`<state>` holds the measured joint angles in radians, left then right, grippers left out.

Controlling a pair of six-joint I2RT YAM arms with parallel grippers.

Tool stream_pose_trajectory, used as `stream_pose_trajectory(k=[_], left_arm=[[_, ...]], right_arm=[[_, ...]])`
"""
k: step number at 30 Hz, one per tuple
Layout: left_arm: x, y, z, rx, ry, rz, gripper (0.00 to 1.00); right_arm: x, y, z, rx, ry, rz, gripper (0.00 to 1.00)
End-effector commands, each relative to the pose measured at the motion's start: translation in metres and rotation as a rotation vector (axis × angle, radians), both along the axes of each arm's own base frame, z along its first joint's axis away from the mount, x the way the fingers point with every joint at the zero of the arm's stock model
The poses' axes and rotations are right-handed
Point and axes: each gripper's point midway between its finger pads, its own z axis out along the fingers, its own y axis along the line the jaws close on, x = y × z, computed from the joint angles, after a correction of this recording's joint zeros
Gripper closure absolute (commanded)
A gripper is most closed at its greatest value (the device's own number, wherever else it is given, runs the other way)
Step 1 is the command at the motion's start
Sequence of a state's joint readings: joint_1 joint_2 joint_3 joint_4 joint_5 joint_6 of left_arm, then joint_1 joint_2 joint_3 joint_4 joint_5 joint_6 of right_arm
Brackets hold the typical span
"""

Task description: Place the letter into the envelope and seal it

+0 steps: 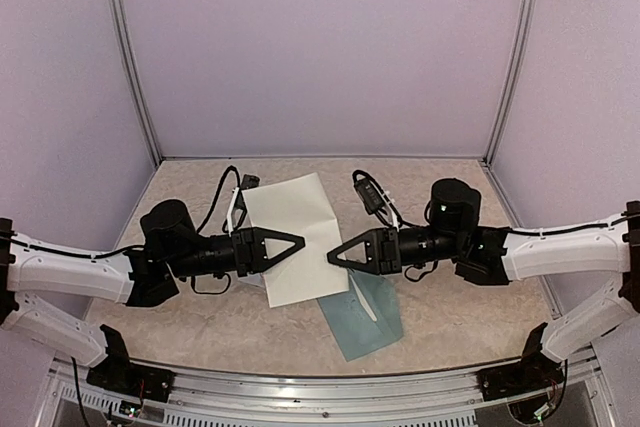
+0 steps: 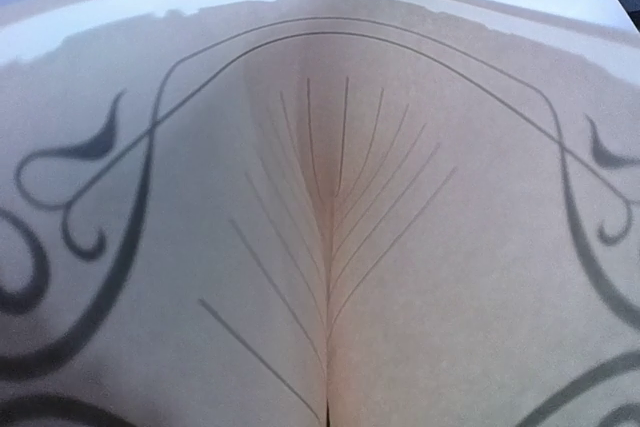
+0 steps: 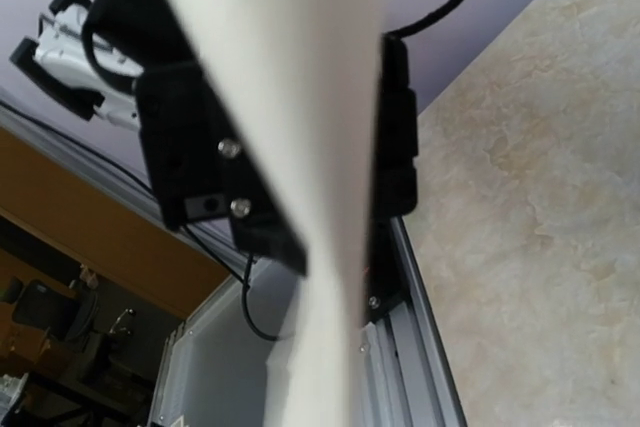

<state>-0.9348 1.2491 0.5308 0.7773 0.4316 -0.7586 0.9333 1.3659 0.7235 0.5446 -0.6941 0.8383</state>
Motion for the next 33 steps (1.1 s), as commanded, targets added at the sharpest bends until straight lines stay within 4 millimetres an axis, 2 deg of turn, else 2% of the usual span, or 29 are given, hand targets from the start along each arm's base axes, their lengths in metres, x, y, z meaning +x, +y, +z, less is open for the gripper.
stream_pose_trajectory(k=[1, 2, 3, 4, 6, 7, 8, 9, 10, 11, 13, 14, 15, 16, 17, 18, 19, 20, 21, 23, 25, 26, 28, 29, 30, 33], left_arm=[[0.004, 0.007, 0.009, -0.031, -0.018, 0.031, 1.00], [0.004, 0.007, 0.009, -0.033, -0.019, 0.031, 1.00], [0.005, 0.008, 0.009, -0.034, -0.018, 0.034, 1.00], [0.006, 0.008, 0.009, -0.036, -0.017, 0.038, 1.00], [0.007, 0.010, 0.009, -0.036, -0.014, 0.043, 1.00], [0.007, 0.010, 0.009, -0.037, -0.013, 0.044, 1.00], [0.007, 0.010, 0.010, -0.038, -0.014, 0.045, 1.00], [0.008, 0.011, 0.010, -0.039, -0.012, 0.044, 1.00], [0.008, 0.011, 0.009, -0.038, -0.010, 0.045, 1.00], [0.009, 0.011, 0.009, -0.037, -0.008, 0.047, 1.00], [0.009, 0.012, 0.009, -0.039, -0.010, 0.047, 1.00], [0.009, 0.012, 0.009, -0.037, -0.007, 0.046, 1.00], [0.009, 0.012, 0.009, -0.038, -0.006, 0.047, 1.00], [0.009, 0.012, 0.008, -0.037, -0.006, 0.044, 1.00], [0.009, 0.012, 0.009, -0.038, -0.006, 0.044, 1.00], [0.009, 0.012, 0.008, -0.037, -0.004, 0.044, 1.00], [0.010, 0.012, 0.009, -0.039, -0.006, 0.044, 1.00], [0.010, 0.012, 0.009, -0.040, -0.007, 0.045, 1.00], [0.010, 0.013, 0.009, -0.040, -0.005, 0.045, 1.00], [0.009, 0.013, 0.009, -0.040, -0.007, 0.037, 1.00], [0.005, 0.012, 0.009, -0.038, -0.014, 0.017, 1.00], [0.002, 0.011, 0.009, -0.039, -0.018, -0.001, 1.00], [-0.005, 0.009, 0.010, -0.040, -0.024, -0.041, 1.00], [-0.008, 0.007, 0.010, -0.037, -0.028, -0.055, 1.00], [-0.012, 0.006, 0.010, -0.037, -0.032, -0.071, 1.00], [-0.021, 0.000, 0.008, -0.026, -0.038, -0.114, 1.00]], right_arm=[[-0.009, -0.006, 0.001, 0.003, -0.011, 0.027, 0.45], [-0.011, -0.006, 0.000, 0.003, -0.010, 0.032, 0.54], [-0.013, -0.006, -0.001, -0.002, -0.010, 0.035, 0.79], [-0.014, -0.005, -0.004, -0.013, -0.005, 0.035, 0.99], [-0.017, -0.005, -0.011, -0.034, 0.006, 0.044, 0.99], [-0.019, -0.005, -0.014, -0.044, 0.013, 0.051, 0.78], [-0.022, -0.006, -0.017, -0.049, 0.020, 0.061, 0.65], [-0.024, -0.006, -0.019, -0.053, 0.024, 0.067, 0.71], [-0.025, -0.007, -0.021, -0.056, 0.026, 0.067, 0.91], [-0.026, -0.007, -0.023, -0.063, 0.032, 0.063, 1.00], [-0.027, -0.009, -0.026, -0.071, 0.032, 0.056, 1.00], [-0.027, -0.009, -0.028, -0.077, 0.035, 0.054, 0.88], [-0.027, -0.009, -0.029, -0.082, 0.037, 0.053, 0.72], [-0.028, -0.010, -0.029, -0.081, 0.037, 0.057, 0.77], [-0.028, -0.010, -0.029, -0.081, 0.036, 0.057, 0.94], [-0.028, -0.010, -0.031, -0.085, 0.036, 0.055, 1.00], [-0.028, -0.010, -0.032, -0.087, 0.036, 0.057, 1.00], [-0.029, -0.010, -0.033, -0.092, 0.039, 0.061, 0.95], [-0.030, -0.010, -0.035, -0.095, 0.041, 0.065, 0.82], [-0.029, -0.011, -0.035, -0.096, 0.034, 0.058, 1.00], [-0.023, -0.011, -0.034, -0.100, 0.014, 0.034, 1.00], [-0.019, -0.010, -0.030, -0.099, -0.001, 0.022, 0.82], [-0.011, -0.006, -0.016, -0.075, -0.040, -0.001, 0.36], [-0.007, -0.004, -0.008, -0.058, -0.059, -0.016, 0.28], [-0.004, -0.003, 0.001, -0.037, -0.080, -0.027, 0.25], [0.007, -0.002, 0.019, 0.009, -0.123, -0.060, 0.22]])
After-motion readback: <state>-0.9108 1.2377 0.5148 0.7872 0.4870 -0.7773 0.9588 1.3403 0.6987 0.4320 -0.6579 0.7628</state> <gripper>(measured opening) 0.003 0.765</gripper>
